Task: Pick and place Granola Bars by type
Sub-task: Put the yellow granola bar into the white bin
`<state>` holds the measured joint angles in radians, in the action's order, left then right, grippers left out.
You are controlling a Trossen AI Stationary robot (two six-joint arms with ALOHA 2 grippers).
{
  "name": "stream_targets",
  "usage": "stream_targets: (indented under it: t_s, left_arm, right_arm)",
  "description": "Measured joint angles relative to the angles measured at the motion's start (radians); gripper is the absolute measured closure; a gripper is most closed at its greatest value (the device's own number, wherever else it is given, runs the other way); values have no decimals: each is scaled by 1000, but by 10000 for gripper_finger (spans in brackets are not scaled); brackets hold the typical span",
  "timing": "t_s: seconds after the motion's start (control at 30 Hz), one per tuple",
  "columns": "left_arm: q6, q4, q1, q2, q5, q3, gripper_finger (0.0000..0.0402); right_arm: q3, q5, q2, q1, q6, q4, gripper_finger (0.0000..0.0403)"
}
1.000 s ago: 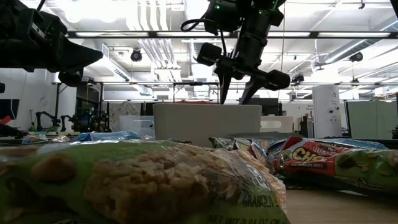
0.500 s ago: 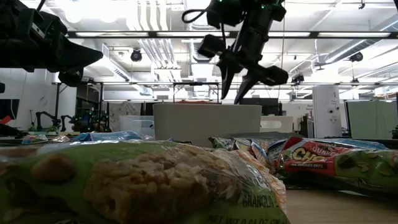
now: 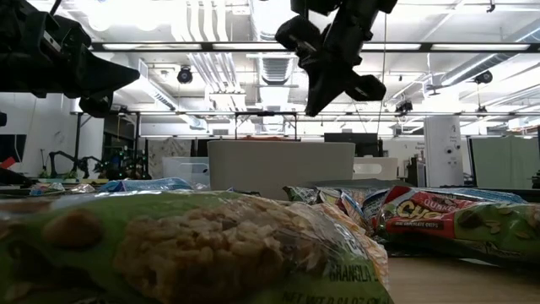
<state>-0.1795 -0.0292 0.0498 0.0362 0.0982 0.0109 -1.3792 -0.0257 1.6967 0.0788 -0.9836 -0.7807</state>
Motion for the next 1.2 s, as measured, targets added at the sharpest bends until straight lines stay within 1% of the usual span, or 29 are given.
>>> stream_targets:
  t_s: [0.13, 0.23, 0.37, 0.6, 0.8, 0.93, 1.2]
  left_arm:
    - [0, 0, 0, 0, 0, 0, 401]
    - [0, 0, 0, 0, 0, 0, 401]
    - [0, 0, 0, 0, 0, 0, 401]
    - [0, 0, 0, 0, 0, 0, 401]
    - [0, 0, 0, 0, 0, 0, 401]
    - [0, 0, 0, 0, 0, 0, 401]
    - [0, 0, 0, 0, 0, 0, 401]
  right_arm:
    - [0, -13, -26, -25, 94, 1, 394]
    - [0, -47, -55, -61, 170, 1, 394]
    - [0, -76, -96, -128, 215, 1, 394]
    - [0, -83, -132, -255, 244, 1, 394]
    - [0, -87, -135, -337, 251, 1, 394]
    - [0, -85, -136, -362, 239, 0, 394]
    - [0, -78, -136, -363, 246, -49, 394]
